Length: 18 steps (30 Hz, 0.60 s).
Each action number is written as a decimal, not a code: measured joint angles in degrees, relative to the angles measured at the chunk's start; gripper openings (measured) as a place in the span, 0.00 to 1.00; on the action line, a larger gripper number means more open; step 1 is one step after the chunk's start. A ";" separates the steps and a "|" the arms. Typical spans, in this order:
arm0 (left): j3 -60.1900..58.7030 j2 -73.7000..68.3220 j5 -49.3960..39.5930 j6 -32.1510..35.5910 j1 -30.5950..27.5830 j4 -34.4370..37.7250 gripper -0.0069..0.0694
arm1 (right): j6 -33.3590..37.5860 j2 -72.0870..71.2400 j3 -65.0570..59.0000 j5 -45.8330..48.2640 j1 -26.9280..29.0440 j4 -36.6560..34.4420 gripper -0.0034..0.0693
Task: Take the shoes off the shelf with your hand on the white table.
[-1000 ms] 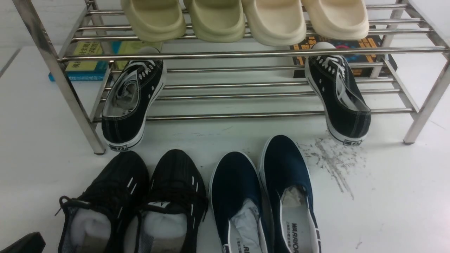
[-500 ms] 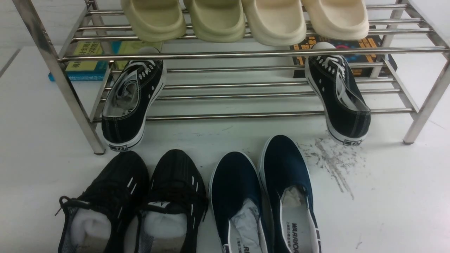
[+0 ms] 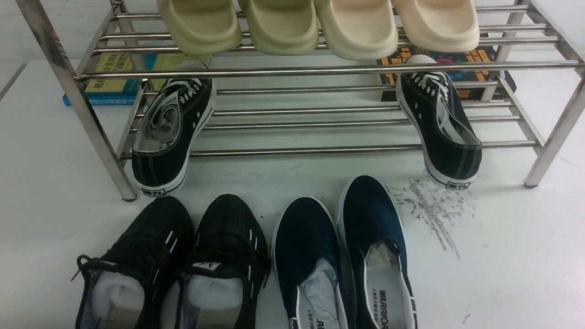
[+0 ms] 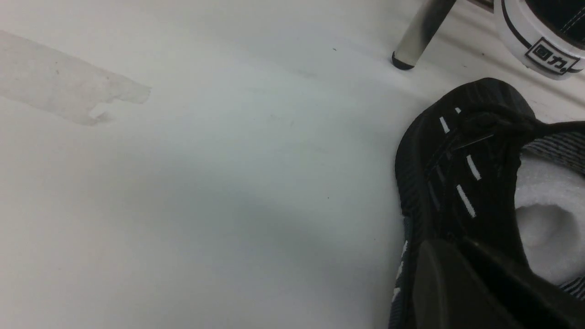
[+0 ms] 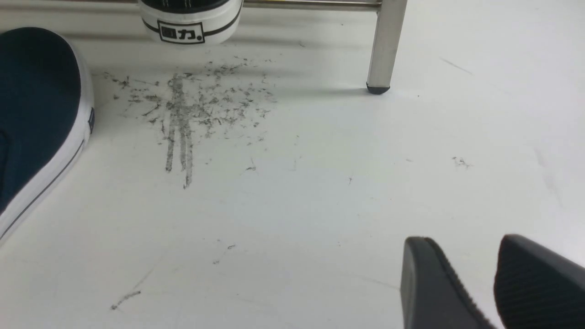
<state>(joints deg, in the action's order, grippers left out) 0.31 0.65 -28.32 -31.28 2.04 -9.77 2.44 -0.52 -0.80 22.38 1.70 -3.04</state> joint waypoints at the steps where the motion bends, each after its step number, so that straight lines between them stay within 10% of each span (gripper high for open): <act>1: 0.00 0.00 0.12 0.18 0.00 0.00 0.18 | 0.00 0.00 0.00 0.00 0.00 0.00 0.38; 18: -0.31 0.00 1.50 5.65 0.00 1.34 0.19 | 0.00 0.00 0.00 0.05 0.00 0.00 0.38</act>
<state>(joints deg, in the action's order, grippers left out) 0.00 0.65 -26.81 -25.63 2.04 -8.43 2.44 -0.52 -0.80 22.43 1.70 -3.04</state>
